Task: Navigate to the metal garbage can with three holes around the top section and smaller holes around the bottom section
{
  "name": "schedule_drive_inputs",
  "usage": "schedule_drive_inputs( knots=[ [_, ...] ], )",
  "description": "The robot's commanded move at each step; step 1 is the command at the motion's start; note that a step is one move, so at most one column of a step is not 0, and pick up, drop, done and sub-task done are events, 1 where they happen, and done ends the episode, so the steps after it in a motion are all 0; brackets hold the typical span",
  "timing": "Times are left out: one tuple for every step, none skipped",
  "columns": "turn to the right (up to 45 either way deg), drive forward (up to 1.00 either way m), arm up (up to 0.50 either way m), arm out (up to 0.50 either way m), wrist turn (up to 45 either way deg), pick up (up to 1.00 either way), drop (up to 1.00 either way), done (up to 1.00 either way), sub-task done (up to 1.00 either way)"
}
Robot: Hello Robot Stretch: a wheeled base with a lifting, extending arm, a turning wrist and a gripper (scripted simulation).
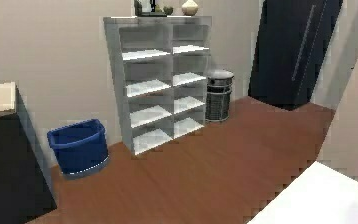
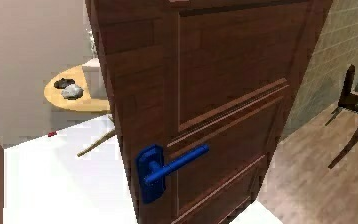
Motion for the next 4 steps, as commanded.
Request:
schedule_drive_inputs(
  knots=[
    [12.0, 0.00, 0.00, 0.00, 0.0, 0.00, 0.00, 0.00, 0.00],
    [0.0, 1.00, 0.00, 0.00, 0.0, 0.00, 0.00, 0.00, 0.00],
    [6.0, 0.00, 0.00, 0.00, 0.0, 0.00, 0.00, 0.00, 0.00],
    [0.0, 0.60, 0.00, 0.00, 0.0, 0.00, 0.00, 0.00, 0.00]
  ],
)
